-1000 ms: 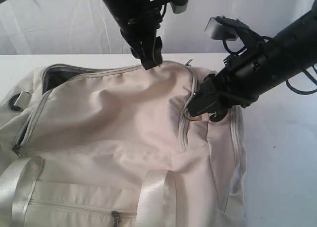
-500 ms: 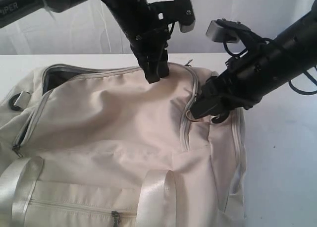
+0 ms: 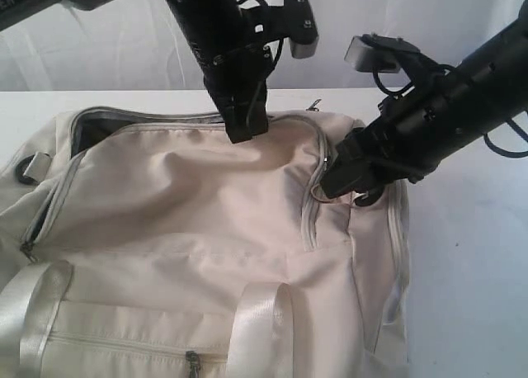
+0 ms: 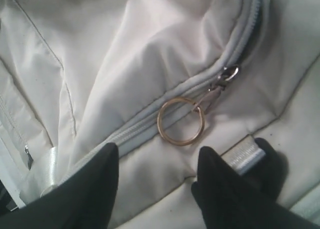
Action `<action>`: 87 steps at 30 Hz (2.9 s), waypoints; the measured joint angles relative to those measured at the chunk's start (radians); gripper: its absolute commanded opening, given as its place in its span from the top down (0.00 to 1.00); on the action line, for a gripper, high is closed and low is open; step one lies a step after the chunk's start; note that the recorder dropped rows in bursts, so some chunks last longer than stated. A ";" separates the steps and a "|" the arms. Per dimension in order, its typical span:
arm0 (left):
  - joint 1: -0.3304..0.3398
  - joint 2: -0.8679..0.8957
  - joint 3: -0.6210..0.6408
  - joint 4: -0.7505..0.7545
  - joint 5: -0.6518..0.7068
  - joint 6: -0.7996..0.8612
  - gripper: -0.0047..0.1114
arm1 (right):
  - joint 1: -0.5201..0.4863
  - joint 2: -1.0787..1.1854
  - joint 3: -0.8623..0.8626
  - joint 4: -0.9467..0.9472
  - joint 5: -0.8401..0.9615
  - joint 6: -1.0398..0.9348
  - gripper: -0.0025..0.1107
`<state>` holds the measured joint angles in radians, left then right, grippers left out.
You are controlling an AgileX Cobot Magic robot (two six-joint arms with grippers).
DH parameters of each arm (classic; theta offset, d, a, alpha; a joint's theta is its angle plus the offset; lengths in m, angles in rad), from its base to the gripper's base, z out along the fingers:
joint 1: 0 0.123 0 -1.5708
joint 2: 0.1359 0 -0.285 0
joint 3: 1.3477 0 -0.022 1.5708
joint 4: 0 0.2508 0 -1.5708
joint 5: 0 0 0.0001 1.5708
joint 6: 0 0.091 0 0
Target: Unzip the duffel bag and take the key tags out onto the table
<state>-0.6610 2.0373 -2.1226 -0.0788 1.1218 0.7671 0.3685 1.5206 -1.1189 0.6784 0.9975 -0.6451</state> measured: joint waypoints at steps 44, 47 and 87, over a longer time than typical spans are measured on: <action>-0.002 -0.132 0.000 -0.030 0.008 -0.029 0.96 | 0.000 0.076 -0.024 0.107 0.015 -0.055 0.98; -0.002 -0.132 0.000 -0.030 0.008 -0.029 0.96 | 0.000 0.046 -0.024 0.105 0.062 -0.051 0.98; -0.002 -0.078 0.000 0.258 -0.063 -0.273 0.96 | 0.232 -0.094 0.024 -0.042 0.145 -0.040 0.98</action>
<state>-0.6633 1.9594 -2.1226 0.1789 1.0585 0.4941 0.6001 1.4267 -1.0947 0.6366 1.1426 -0.6855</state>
